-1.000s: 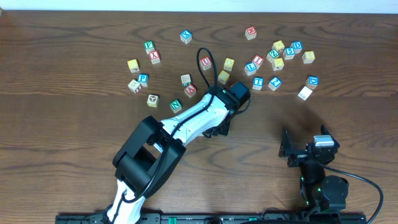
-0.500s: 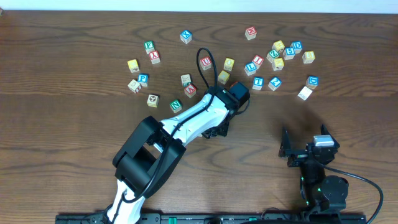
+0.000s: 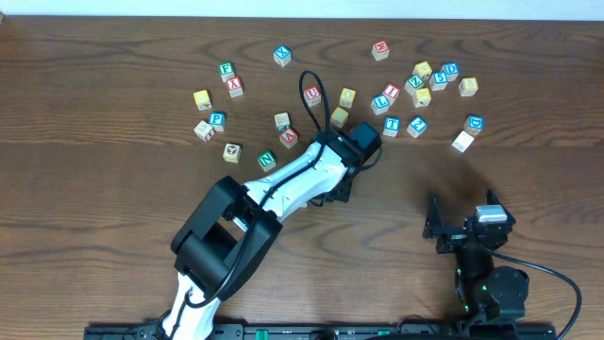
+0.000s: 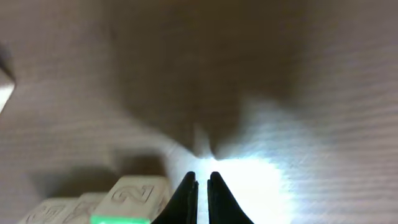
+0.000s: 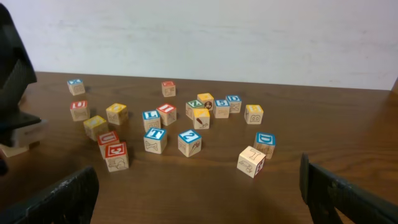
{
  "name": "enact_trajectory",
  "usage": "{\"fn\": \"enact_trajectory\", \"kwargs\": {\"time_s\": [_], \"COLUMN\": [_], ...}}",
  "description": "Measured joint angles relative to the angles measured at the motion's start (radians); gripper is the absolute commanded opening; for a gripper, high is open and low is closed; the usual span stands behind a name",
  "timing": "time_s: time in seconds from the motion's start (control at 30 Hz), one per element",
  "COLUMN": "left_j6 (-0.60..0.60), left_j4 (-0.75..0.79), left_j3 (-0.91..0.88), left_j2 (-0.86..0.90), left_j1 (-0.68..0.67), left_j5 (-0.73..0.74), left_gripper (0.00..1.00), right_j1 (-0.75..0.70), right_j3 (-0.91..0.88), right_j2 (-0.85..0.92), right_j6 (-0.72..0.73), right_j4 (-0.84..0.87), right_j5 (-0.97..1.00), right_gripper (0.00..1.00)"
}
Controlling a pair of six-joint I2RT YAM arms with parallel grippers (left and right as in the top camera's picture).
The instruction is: Spell out ROBOT
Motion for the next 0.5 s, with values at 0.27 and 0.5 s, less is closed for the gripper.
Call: {"fn": "enact_trajectory", "kwargs": {"time_s": [0.27,0.5], "left_j6": [0.000,0.001], "left_j4": [0.160,0.178], "left_j3": [-0.004,-0.004], "left_j2": [0.000,0.000], "left_j1": [0.000,0.023], "left_j5": [-0.004,-0.082], "left_gripper": [0.08,0.08], "right_j1": [0.000,0.000], "right_j3": [0.000,0.000], "right_j2": [0.000,0.000], "right_j6": [0.000,0.000], "right_j4": [0.000,0.000], "right_j5": [0.000,0.000], "right_gripper": [0.99,0.99]}}
